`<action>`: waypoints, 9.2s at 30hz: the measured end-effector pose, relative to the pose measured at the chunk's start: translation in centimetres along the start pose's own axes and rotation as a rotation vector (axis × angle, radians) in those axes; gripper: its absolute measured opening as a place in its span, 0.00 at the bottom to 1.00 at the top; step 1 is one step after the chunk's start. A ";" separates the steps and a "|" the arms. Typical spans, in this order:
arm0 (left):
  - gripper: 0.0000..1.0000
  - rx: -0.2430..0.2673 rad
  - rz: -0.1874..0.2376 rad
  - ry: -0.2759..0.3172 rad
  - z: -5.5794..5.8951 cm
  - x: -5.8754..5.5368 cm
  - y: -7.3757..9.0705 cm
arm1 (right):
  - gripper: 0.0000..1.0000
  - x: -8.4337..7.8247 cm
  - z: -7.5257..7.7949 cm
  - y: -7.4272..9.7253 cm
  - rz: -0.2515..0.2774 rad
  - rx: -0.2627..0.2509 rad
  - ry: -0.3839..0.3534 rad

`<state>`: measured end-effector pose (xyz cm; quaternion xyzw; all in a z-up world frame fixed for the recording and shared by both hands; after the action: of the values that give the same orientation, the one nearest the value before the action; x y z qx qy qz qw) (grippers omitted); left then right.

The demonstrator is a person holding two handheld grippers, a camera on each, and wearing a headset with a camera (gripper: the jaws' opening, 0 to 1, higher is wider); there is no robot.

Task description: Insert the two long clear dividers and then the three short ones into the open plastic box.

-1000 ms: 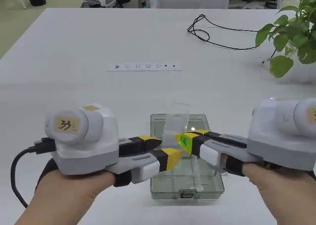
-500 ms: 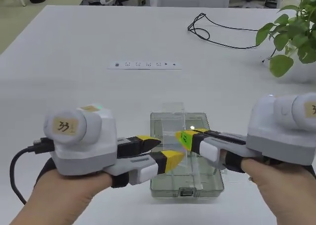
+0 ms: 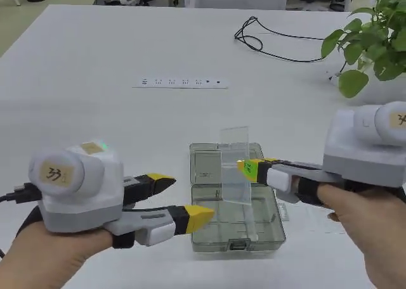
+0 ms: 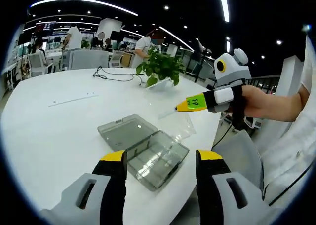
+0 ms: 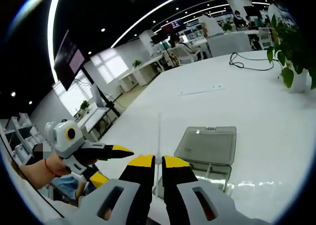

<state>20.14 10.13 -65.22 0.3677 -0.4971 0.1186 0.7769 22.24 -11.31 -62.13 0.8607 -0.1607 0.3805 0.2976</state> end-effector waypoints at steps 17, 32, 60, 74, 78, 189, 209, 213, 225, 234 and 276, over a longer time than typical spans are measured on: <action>0.86 -0.107 -0.037 -0.152 -1.4 -2.4 0.1 | 0.06 -0.6 1.3 -1.7 -0.186 -0.123 -0.107; 0.89 -0.193 -0.060 -0.179 -2.6 -3.8 -0.6 | 0.06 -3.0 3.2 -4.3 -0.394 -0.236 -0.301; 0.87 -0.234 -0.051 -0.129 -3.2 -4.6 -1.5 | 0.06 -4.5 4.8 -6.3 -0.468 -0.284 -0.330; 0.86 -0.228 -0.058 -0.116 -3.4 -4.6 -1.6 | 0.06 -4.5 4.7 -7.0 -0.502 -0.295 -0.250; 0.86 -0.226 -0.061 -0.114 -3.4 -4.7 -1.6 | 0.06 -4.3 4.4 -7.0 -0.515 -0.301 -0.203; 0.95 -0.031 -0.045 -0.113 -1.1 -2.4 1.7 | 0.55 -2.3 10.7 5.1 -0.562 0.084 0.668; 0.97 -0.053 -0.064 -0.086 -2.4 -2.6 0.2 | 0.45 -5.5 16.5 0.9 -0.947 0.252 0.933; 0.97 -0.060 -0.073 -0.087 -2.5 -2.6 0.1 | 0.44 -5.4 17.0 0.4 -0.970 0.256 0.949; 0.97 -0.061 -0.072 -0.077 -2.8 -2.6 -0.3 | 0.41 -6.2 17.3 -0.2 -1.042 0.279 0.991; 0.97 -0.062 -0.073 -0.079 -2.9 -2.6 -0.4 | 0.36 -6.0 17.3 -0.3 -1.050 0.276 1.003; 0.86 -0.132 0.029 -0.030 0.2 2.1 -1.1 | 0.32 -1.1 8.8 4.9 -0.775 0.047 1.103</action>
<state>21.59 8.78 -63.91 0.3100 -0.5210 0.0913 0.7900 23.99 -20.63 -65.73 0.5422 0.3434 0.6334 0.4323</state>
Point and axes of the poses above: the centre of the closed fingertips' face, and the gripper's own axes: y roughly backward along the fingers, z roughly to its right, x roughly out of its top, the point moved 10 cm from there along y, roughly backward along the fingers, and after that the axes turned 8 degrees about x, right-handed, at the moved point
